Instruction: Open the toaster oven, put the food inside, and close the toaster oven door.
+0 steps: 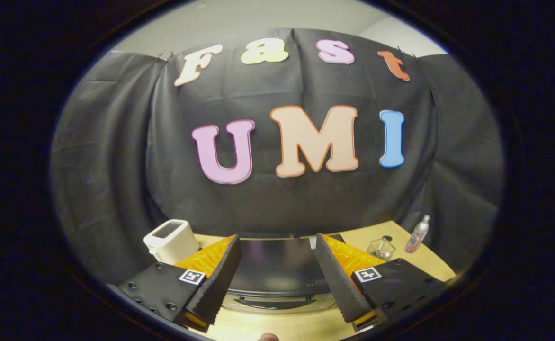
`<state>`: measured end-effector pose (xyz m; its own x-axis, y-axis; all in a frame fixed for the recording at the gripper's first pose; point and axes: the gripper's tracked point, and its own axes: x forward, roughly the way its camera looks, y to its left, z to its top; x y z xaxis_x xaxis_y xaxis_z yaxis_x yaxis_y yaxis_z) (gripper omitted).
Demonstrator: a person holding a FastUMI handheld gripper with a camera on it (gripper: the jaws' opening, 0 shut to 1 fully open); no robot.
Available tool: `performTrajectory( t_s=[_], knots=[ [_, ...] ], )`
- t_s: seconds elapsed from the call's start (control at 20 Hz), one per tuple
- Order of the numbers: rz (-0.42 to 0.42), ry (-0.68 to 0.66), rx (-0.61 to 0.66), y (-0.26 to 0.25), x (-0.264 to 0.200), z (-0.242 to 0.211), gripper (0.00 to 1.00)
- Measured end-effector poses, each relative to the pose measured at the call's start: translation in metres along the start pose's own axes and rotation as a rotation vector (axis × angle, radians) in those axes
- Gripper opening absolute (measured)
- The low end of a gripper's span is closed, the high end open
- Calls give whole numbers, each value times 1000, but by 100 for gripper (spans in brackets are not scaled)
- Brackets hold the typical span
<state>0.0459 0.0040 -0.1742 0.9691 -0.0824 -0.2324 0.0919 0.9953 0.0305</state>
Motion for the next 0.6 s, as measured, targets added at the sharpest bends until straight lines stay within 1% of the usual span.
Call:
performTrajectory(
  t_s=[0.3, 0.5, 0.55, 0.6],
  knots=[
    [-41, 162, 7, -12, 26, -80, 98],
    [-60, 264, -39, -17, 33, -123, 99],
    [-50, 255, -33, -15, 30, -126, 98],
    [-59, 237, -12, -17, 33, -121, 98]
  ],
)
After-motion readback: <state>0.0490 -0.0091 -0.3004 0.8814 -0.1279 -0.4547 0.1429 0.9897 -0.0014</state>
